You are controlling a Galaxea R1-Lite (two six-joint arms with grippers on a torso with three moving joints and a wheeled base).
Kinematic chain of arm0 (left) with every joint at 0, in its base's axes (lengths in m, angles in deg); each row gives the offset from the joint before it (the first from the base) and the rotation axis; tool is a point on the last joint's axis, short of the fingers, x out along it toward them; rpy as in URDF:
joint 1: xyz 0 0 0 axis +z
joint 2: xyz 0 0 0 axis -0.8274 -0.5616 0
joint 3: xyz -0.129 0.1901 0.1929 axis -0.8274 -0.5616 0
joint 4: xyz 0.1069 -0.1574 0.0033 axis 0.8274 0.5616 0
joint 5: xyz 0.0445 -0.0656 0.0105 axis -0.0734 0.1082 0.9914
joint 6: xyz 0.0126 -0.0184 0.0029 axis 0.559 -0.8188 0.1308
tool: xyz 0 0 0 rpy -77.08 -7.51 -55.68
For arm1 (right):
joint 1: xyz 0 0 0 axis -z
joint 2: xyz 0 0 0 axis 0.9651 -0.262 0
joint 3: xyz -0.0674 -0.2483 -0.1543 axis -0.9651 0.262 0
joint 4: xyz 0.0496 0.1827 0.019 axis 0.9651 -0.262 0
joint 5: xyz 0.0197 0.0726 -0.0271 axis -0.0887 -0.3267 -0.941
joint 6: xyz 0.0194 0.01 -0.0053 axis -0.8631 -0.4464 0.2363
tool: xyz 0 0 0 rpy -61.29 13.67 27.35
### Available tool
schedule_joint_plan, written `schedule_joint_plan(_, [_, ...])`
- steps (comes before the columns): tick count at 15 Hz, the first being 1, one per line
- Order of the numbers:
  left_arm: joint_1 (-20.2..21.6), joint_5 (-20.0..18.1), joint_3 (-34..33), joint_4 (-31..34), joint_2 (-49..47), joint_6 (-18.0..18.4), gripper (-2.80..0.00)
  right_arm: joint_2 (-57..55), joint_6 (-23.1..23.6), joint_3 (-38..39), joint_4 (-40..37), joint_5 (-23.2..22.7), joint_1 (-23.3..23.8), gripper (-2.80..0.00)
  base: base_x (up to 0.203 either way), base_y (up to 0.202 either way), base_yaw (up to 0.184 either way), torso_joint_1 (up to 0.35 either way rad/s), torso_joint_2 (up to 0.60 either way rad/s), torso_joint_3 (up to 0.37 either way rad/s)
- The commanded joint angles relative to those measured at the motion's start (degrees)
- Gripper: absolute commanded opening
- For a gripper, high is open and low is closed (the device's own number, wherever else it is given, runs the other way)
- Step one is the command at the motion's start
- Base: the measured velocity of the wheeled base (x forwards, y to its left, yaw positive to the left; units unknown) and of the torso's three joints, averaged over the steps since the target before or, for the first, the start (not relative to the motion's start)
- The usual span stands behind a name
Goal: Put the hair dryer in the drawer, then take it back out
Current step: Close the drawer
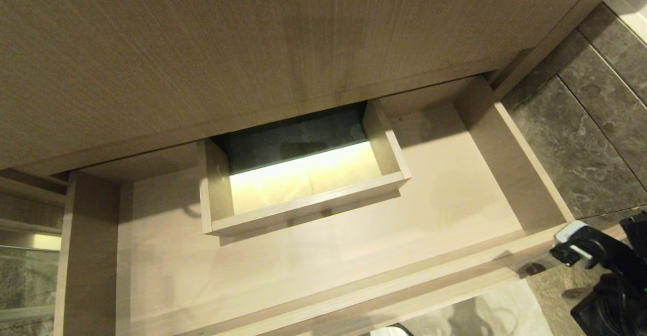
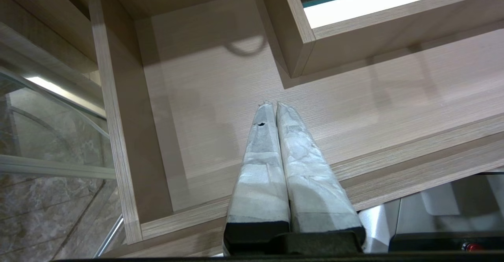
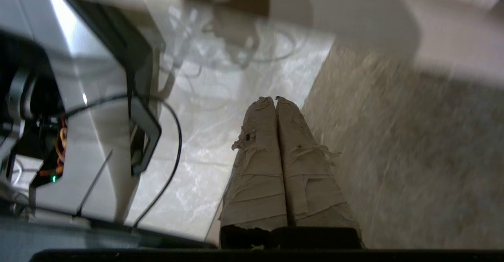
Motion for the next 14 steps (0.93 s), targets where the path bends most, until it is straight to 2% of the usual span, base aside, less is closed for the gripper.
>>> schedule_joint_plan(1, [0.0, 0.0, -0.1, 0.0, 0.0, 0.0, -2.80, -6.6, 0.2, -2.6, 1.7, 0.6, 0.1, -2.80, 0.000, 0.000, 0.000, 0.000, 0.00, 0.000])
schedule_joint_plan(3, [0.0, 0.0, -0.1, 0.0, 0.0, 0.0, -2.80, -9.2, 0.2, -4.0, 2.6, 2.2, 0.1, -2.80, 0.000, 0.000, 0.000, 0.000, 0.00, 0.000])
schedule_joint_plan(8, [0.0, 0.0, -0.1, 0.0, 0.0, 0.0, -2.80, -11.7, -0.2, -5.8, 5.3, 2.6, 0.2, -2.80, 0.000, 0.000, 0.000, 0.000, 0.00, 0.000])
schedule_joint_plan(14, [0.0, 0.0, -0.1, 0.0, 0.0, 0.0, -2.80, -10.9, -0.4, -6.3, 13.3, 2.6, 1.9, -2.80, 0.000, 0.000, 0.000, 0.000, 0.00, 0.000])
